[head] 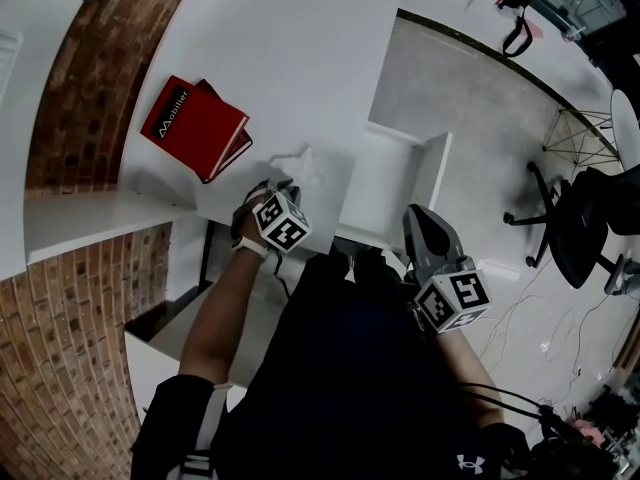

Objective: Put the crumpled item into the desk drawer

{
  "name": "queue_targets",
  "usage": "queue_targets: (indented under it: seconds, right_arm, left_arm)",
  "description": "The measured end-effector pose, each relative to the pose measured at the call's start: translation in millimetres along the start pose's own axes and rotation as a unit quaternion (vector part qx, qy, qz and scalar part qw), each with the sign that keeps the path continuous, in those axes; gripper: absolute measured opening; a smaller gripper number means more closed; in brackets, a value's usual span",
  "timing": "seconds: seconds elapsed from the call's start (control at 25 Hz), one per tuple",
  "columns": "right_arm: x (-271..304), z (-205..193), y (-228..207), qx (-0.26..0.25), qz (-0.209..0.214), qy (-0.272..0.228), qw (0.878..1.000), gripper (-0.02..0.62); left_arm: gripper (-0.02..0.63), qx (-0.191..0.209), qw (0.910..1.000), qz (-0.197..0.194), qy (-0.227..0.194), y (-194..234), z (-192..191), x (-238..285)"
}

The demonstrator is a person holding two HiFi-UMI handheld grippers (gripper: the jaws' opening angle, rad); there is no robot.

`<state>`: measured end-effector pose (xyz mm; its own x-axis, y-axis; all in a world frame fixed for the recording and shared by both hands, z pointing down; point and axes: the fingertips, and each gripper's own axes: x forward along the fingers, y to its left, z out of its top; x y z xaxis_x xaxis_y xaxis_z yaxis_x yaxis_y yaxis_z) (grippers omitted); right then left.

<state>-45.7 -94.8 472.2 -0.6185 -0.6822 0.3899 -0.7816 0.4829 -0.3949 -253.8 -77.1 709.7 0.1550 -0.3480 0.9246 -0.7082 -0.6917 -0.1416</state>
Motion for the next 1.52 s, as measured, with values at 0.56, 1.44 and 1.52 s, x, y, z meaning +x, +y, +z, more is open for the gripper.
queue_targets:
  seconds: [0.56, 1.44, 1.52]
  right_arm:
    - [-19, 6, -16, 0.002, 0.005, -0.01, 1.0, 0.003]
    - [-103, 0, -91, 0.048, -0.069, -0.054, 0.995, 0.003]
    - [-112, -1, -99, 0.053, -0.077, -0.057, 0.994, 0.003]
  left_arm:
    - [0.003, -0.006, 0.9999, 0.004, -0.009, -12, 15, -19]
    - [0.002, 0.092, 0.9919, -0.02, -0.085, -84, 149, -43]
    - [0.002, 0.1, 0.9908, -0.023, -0.087, -92, 161, -40]
